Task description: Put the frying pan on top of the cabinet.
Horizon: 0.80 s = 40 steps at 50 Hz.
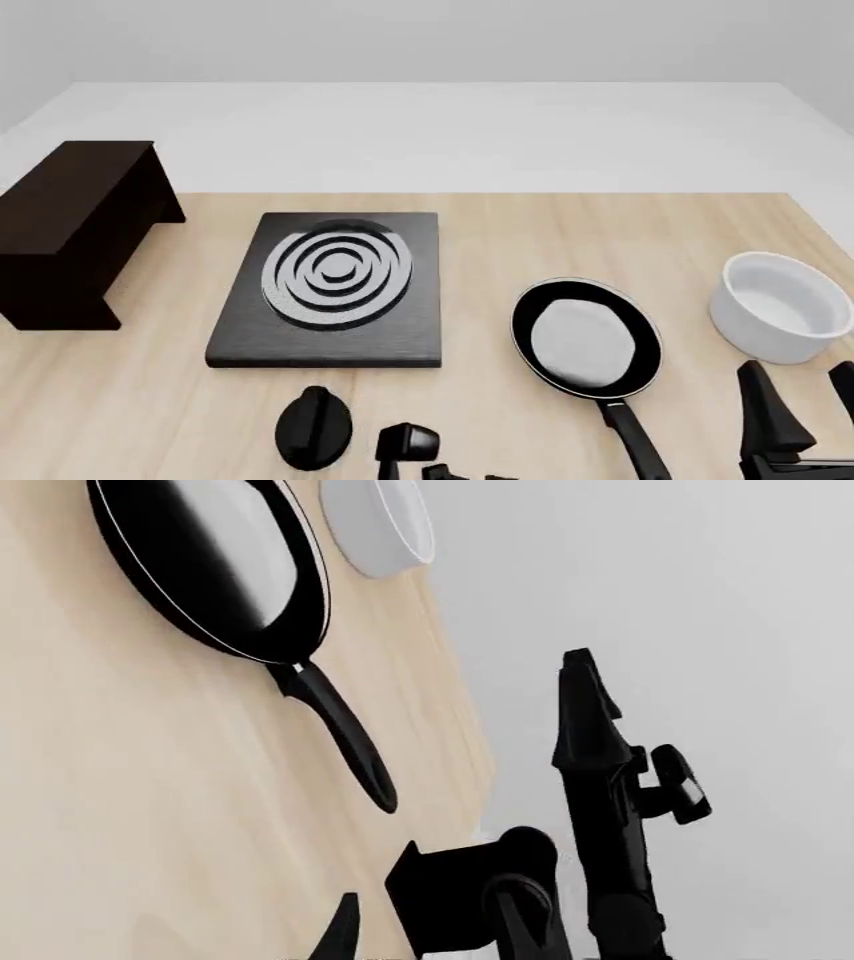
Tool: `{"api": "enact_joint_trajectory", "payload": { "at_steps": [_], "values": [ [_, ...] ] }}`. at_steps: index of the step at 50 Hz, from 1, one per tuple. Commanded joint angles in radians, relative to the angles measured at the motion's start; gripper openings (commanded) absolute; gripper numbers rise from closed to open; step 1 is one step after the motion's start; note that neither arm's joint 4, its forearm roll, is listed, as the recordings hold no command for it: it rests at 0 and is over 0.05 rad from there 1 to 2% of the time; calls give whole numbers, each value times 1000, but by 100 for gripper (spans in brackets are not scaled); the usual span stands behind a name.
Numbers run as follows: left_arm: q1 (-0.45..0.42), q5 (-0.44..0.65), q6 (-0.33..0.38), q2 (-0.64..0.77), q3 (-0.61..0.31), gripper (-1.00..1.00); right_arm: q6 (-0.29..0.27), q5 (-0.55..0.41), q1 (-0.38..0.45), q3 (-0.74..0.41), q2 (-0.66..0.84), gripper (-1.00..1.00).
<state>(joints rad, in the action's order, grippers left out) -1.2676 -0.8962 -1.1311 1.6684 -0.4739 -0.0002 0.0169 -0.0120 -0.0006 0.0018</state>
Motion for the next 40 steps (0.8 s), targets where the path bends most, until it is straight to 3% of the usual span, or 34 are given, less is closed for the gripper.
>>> {"api": "enact_joint_trajectory", "payload": {
  "at_steps": [1,26,40],
  "values": [
    [-29,-91,-66,128,-36,100,8,0,-1,0,-1,100],
    [-21,-145,-74,236,-104,100,24,-1,-5,0,-1,100],
    [-36,-123,-71,249,-152,100,26,0,-5,0,0,100]
  ]
}}
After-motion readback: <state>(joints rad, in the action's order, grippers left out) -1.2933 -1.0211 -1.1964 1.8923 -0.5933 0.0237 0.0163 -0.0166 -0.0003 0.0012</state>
